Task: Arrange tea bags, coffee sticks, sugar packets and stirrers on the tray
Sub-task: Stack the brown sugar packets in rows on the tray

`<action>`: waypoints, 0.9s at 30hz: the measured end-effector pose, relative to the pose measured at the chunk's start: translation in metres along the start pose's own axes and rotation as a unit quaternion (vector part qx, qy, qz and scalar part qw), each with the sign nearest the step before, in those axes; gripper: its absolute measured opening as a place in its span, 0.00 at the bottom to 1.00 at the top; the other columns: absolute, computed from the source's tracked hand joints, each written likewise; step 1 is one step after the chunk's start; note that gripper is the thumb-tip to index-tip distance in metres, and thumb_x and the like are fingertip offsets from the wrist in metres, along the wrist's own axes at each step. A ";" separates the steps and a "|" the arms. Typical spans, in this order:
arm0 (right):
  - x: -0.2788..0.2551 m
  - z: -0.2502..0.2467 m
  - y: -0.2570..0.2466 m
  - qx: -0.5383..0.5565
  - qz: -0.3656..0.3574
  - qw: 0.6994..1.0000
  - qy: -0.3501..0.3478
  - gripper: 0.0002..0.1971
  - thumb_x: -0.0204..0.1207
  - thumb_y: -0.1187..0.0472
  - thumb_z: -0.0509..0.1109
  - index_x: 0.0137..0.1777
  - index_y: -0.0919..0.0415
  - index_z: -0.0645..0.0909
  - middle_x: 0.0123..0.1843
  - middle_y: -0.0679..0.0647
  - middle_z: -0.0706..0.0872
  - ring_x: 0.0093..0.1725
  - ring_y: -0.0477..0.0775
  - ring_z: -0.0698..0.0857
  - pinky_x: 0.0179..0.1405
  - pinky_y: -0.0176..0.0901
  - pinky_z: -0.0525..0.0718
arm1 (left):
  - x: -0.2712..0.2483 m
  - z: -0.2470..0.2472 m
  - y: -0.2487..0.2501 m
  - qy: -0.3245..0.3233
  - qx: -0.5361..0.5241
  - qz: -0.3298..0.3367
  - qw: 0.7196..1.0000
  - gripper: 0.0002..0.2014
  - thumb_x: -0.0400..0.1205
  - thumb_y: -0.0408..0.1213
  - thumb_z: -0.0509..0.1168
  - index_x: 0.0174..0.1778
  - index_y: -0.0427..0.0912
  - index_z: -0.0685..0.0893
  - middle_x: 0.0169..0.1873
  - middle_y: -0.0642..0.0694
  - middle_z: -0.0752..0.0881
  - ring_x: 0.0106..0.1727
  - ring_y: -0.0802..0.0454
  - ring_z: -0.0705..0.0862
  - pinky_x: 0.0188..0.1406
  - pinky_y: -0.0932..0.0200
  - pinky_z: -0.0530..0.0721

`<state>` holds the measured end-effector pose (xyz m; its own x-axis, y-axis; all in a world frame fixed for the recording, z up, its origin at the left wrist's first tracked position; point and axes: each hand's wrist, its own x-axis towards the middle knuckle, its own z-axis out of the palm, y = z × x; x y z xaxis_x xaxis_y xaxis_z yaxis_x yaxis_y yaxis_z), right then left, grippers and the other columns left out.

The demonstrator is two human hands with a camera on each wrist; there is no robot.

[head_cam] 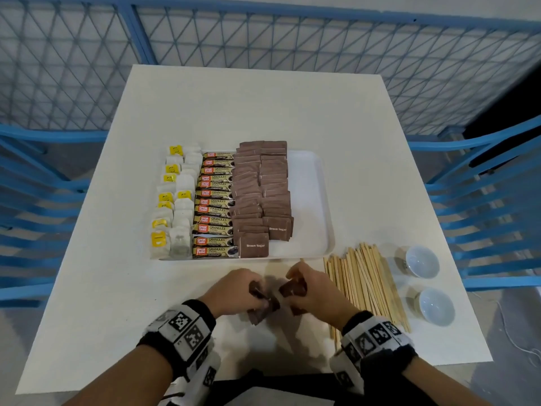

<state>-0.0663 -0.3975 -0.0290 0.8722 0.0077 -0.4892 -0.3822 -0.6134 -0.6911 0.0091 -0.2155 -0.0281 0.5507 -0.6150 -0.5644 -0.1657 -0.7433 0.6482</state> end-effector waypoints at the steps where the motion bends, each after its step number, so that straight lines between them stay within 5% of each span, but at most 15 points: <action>1: 0.002 -0.005 0.002 0.017 0.005 1.000 0.017 0.15 0.70 0.60 0.76 0.56 0.56 0.79 0.50 0.49 0.85 0.50 0.46 0.83 0.49 0.32 0.83 | -0.003 -0.004 -0.001 0.009 -0.062 -0.014 0.998 0.05 0.74 0.37 0.73 0.39 0.45 0.82 0.40 0.47 0.85 0.39 0.55 0.83 0.37 0.67 0.80; 4: 0.007 -0.023 -0.001 0.090 0.000 0.995 0.038 0.07 0.70 0.61 0.76 0.48 0.56 0.85 0.44 0.46 0.87 0.46 0.45 0.86 0.45 0.29 0.82 | -0.010 -0.018 -0.004 0.029 -0.220 -0.041 0.974 0.05 0.77 0.33 0.71 0.41 0.46 0.80 0.43 0.41 0.87 0.37 0.50 0.85 0.40 0.57 0.87; 9: 0.005 -0.048 -0.036 0.282 -0.011 0.957 -0.064 0.07 0.75 0.69 0.70 0.52 0.64 0.83 0.42 0.62 0.88 0.39 0.53 0.89 0.39 0.40 0.88 | -0.013 -0.038 0.010 0.109 -0.323 -0.028 0.940 0.05 0.79 0.33 0.68 0.47 0.44 0.78 0.42 0.45 0.83 0.34 0.51 0.81 0.30 0.64 0.79; 12: 0.009 -0.050 -0.051 0.270 -0.063 0.959 -0.065 0.17 0.70 0.69 0.75 0.57 0.56 0.79 0.46 0.55 0.88 0.44 0.51 0.87 0.44 0.44 0.88 | -0.017 -0.043 0.019 0.122 -0.385 0.006 0.915 0.05 0.79 0.34 0.68 0.47 0.44 0.78 0.40 0.46 0.82 0.35 0.53 0.82 0.32 0.65 0.81; 15: 0.016 -0.047 -0.061 0.214 -0.090 0.971 -0.050 0.25 0.65 0.66 0.80 0.53 0.53 0.68 0.40 0.49 0.89 0.38 0.46 0.85 0.40 0.40 0.84 | -0.021 -0.047 0.025 0.120 -0.443 0.039 0.888 0.07 0.76 0.35 0.70 0.45 0.43 0.78 0.35 0.49 0.82 0.30 0.58 0.81 0.27 0.68 0.78; 19: 0.022 -0.044 -0.068 0.143 -0.110 0.984 -0.004 0.27 0.61 0.59 0.83 0.50 0.51 0.67 0.42 0.56 0.89 0.39 0.57 0.85 0.40 0.47 0.83 | -0.023 -0.050 0.023 0.130 -0.417 0.066 0.897 0.14 0.71 0.30 0.76 0.44 0.45 0.78 0.31 0.49 0.83 0.27 0.57 0.79 0.25 0.66 0.77; 21: 0.023 -0.042 -0.068 0.163 -0.110 0.981 0.006 0.26 0.62 0.58 0.83 0.51 0.53 0.68 0.42 0.58 0.89 0.38 0.55 0.84 0.38 0.46 0.83 | -0.022 -0.048 0.019 0.154 -0.425 0.068 0.889 0.14 0.71 0.30 0.76 0.43 0.48 0.79 0.35 0.44 0.84 0.33 0.51 0.82 0.33 0.58 0.80; 24: 0.025 -0.039 -0.063 0.190 -0.097 0.977 -0.005 0.18 0.67 0.59 0.79 0.50 0.57 0.73 0.40 0.48 0.86 0.36 0.45 0.83 0.37 0.36 0.82 | -0.022 -0.045 0.017 0.209 -0.457 0.051 0.863 0.13 0.74 0.28 0.72 0.41 0.50 0.78 0.31 0.44 0.82 0.24 0.52 0.76 0.22 0.63 0.74; 27: 0.024 -0.037 -0.058 0.197 -0.079 0.977 -0.024 0.08 0.73 0.64 0.74 0.47 0.59 0.77 0.40 0.48 0.84 0.35 0.42 0.82 0.35 0.32 0.81 | -0.021 -0.044 0.013 0.215 -0.420 0.062 0.880 0.14 0.76 0.28 0.71 0.40 0.55 0.78 0.27 0.44 0.81 0.24 0.48 0.72 0.21 0.62 0.69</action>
<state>-0.0117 -0.3912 0.0190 0.9178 0.1209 -0.3783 -0.3404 -0.2510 -0.9062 0.0319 -0.2008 0.0147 0.8592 -0.3871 -0.3346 0.3173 -0.1099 0.9419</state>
